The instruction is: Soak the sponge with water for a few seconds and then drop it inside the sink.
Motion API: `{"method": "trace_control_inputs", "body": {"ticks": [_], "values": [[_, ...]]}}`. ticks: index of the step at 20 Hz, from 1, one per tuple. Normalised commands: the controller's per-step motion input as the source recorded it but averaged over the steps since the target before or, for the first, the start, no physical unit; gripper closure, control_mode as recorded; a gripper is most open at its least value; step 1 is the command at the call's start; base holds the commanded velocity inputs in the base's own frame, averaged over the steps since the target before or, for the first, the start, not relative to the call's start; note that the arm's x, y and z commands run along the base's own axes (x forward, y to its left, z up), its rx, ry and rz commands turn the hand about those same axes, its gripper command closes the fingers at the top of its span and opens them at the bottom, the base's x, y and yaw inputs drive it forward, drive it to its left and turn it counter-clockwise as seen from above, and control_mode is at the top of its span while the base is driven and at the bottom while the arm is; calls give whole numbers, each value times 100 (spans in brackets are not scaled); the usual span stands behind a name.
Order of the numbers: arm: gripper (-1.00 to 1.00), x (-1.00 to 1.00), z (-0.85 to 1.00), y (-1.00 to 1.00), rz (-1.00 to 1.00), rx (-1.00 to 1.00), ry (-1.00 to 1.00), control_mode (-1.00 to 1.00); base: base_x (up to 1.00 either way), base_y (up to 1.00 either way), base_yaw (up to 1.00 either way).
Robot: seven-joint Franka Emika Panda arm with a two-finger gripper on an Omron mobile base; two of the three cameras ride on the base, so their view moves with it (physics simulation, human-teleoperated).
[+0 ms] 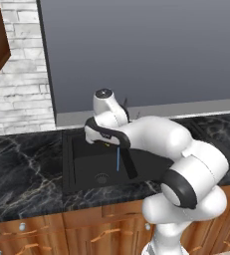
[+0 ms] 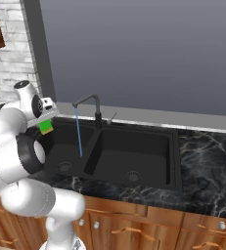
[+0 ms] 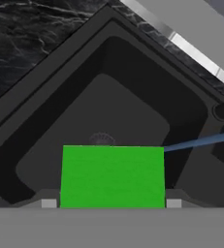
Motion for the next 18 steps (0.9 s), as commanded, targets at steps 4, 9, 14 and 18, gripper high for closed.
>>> {"method": "trace_control_inputs", "body": {"ticks": [4,9,14,18], "values": [[100,10,-14,0,0,-10,-3,-100,0,0,0],[100,19,-28,0,0,-9,-10,-100,0,0,0],[100,7,-3,0,0,-9,-12,-100,0,0,0],[100,0,0,0,0,-6,-10,-100,0,0,0]]}}
